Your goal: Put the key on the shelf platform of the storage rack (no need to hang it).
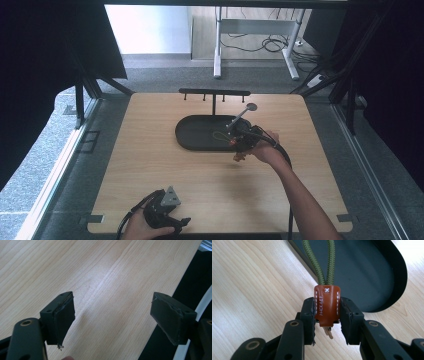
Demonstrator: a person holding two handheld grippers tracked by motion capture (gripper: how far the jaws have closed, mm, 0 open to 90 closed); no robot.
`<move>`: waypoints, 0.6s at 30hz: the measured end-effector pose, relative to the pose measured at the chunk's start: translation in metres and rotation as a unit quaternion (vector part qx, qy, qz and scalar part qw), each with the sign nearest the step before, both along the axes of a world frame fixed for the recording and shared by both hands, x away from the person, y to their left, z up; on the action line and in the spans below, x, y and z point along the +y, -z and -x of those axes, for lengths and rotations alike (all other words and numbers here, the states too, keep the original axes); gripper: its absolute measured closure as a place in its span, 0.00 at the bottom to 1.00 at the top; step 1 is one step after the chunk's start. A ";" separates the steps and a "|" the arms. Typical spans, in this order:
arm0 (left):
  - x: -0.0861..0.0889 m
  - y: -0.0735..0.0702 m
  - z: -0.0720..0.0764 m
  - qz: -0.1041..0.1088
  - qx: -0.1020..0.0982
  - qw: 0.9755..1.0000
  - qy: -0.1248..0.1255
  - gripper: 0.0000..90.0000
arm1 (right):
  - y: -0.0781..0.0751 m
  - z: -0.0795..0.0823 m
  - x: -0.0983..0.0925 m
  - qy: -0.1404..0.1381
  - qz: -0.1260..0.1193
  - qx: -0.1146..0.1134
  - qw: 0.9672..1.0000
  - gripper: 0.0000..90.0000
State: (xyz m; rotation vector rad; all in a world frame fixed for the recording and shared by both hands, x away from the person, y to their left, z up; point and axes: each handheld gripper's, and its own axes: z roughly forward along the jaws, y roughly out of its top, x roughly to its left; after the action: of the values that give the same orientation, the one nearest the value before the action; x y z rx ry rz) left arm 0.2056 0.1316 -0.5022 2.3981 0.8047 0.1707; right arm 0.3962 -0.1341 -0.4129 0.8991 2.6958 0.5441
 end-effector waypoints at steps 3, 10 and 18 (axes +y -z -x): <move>0.000 0.000 0.000 -0.001 0.000 1.000 0.000 0.23 | 0.001 -0.003 0.002 0.003 0.000 0.000 1.000 0.74; 0.002 -0.001 -0.001 0.000 -0.002 1.000 -0.001 0.23 | 0.000 -0.016 0.007 0.010 -0.002 0.004 1.000 0.74; 0.003 -0.001 0.000 0.001 -0.002 1.000 -0.003 0.23 | -0.010 -0.031 0.010 0.019 -0.005 -0.002 1.000 0.74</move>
State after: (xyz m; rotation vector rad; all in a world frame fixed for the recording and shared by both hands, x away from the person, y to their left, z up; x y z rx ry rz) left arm 0.2060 0.1344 -0.5007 2.3923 0.8104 0.1772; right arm 0.4271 -0.1242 -0.4028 0.9486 2.6685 0.5512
